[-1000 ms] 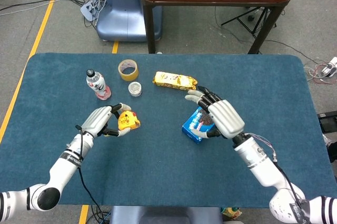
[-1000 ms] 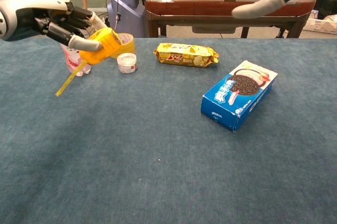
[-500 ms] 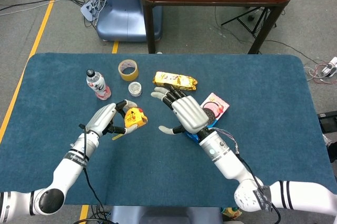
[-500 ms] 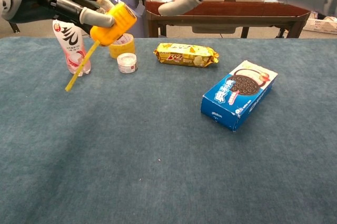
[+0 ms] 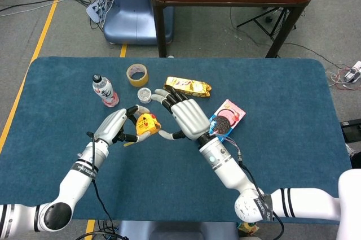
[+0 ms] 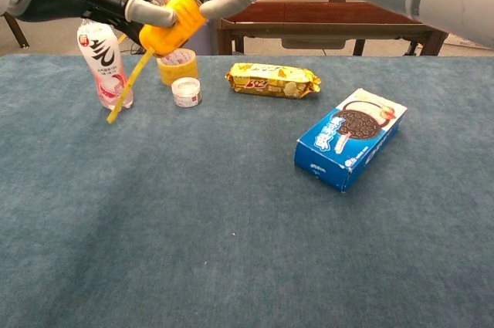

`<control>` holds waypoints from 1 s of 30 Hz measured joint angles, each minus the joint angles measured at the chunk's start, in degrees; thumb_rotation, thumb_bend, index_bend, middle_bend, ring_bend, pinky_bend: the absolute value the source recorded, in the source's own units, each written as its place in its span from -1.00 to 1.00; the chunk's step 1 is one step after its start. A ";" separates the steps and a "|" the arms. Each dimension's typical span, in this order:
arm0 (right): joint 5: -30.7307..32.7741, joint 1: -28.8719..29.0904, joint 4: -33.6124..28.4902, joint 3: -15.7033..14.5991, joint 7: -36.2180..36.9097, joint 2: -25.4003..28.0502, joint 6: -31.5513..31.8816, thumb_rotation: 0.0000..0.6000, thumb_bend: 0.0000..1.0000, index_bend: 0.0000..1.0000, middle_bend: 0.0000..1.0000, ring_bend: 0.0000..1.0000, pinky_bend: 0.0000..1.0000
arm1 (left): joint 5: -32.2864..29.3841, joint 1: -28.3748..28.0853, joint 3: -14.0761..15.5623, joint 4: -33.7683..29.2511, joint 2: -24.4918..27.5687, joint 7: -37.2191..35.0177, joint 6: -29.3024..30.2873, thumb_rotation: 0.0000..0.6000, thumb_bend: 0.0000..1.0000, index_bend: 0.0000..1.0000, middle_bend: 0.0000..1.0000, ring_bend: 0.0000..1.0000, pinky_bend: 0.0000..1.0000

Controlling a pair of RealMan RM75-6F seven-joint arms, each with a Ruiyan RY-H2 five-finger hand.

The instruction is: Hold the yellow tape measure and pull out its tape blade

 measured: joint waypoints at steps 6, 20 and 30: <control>1.16 0.98 0.91 0.09 0.15 -0.55 0.22 1.00 -0.46 -0.67 -0.73 -0.93 -0.71 | -1.22 -0.59 -0.02 0.73 -0.43 -0.53 -0.26 1.00 -0.48 0.07 0.11 -0.14 -0.57; 3.59 2.89 2.13 0.18 2.39 0.26 -2.10 1.00 -0.45 -0.67 -0.73 -0.93 -0.73 | -1.02 -0.72 0.13 1.30 0.01 -2.50 -2.08 1.00 -0.48 0.06 0.11 -0.14 -0.57; 3.73 3.84 3.15 -0.37 1.90 -0.37 -0.80 1.00 -0.36 -0.67 -0.68 -0.93 -0.73 | 0.39 -0.61 0.82 1.37 0.25 -2.89 -2.06 1.00 -0.48 0.06 0.11 -0.14 -0.56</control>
